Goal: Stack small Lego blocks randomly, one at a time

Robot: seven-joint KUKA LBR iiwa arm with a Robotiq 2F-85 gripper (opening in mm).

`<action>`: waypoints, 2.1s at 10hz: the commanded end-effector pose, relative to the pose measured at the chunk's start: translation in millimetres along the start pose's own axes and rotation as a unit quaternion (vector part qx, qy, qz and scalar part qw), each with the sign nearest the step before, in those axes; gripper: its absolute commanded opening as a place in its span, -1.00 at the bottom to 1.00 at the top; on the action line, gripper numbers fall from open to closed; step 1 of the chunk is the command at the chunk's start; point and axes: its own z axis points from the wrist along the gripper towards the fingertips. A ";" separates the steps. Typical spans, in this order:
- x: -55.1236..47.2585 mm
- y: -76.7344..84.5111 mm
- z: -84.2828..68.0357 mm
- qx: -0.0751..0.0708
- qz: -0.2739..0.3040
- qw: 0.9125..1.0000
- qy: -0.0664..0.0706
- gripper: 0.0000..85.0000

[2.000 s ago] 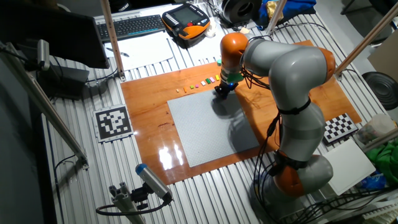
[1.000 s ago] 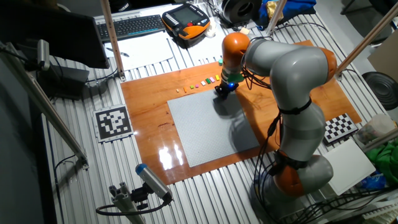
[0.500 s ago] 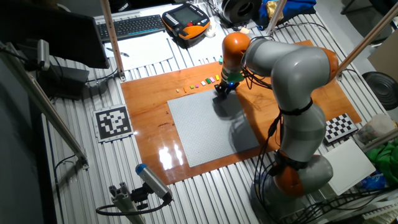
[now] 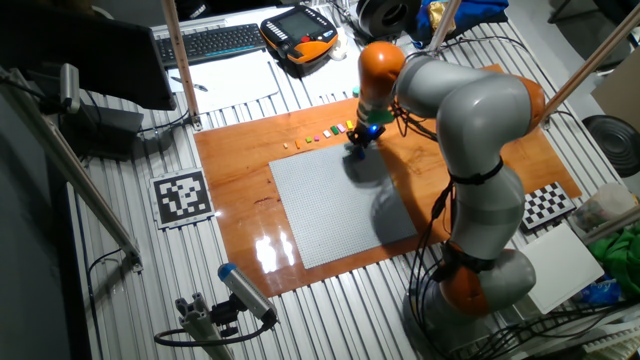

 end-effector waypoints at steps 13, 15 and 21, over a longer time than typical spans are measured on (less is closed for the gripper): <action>12.1 7.2 23.8 0.032 -0.033 0.998 -0.033 -1.00; 11.4 7.1 25.9 0.033 -0.032 0.998 -0.036 -1.00; 2.5 9.3 0.4 0.024 -0.021 0.999 -0.021 -1.00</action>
